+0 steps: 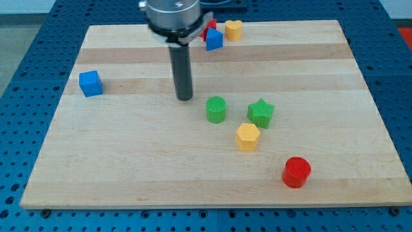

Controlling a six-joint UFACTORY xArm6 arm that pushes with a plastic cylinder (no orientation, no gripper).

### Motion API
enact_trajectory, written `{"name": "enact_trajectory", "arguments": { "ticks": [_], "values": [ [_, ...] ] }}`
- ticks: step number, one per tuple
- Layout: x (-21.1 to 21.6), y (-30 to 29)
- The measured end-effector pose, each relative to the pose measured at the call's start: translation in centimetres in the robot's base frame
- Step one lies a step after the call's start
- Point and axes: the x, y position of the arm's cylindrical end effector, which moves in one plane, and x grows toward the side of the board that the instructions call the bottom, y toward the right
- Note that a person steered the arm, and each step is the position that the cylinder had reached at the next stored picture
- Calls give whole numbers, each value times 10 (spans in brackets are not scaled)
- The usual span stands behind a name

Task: Take the green circle close to the yellow heart

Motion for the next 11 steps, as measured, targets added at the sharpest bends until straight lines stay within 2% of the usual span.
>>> {"name": "enact_trajectory", "arguments": {
  "ticks": [2,4,5,11],
  "values": [
    [65,-8],
    [64,45],
    [53,73],
    [-91,114]
  ]
}}
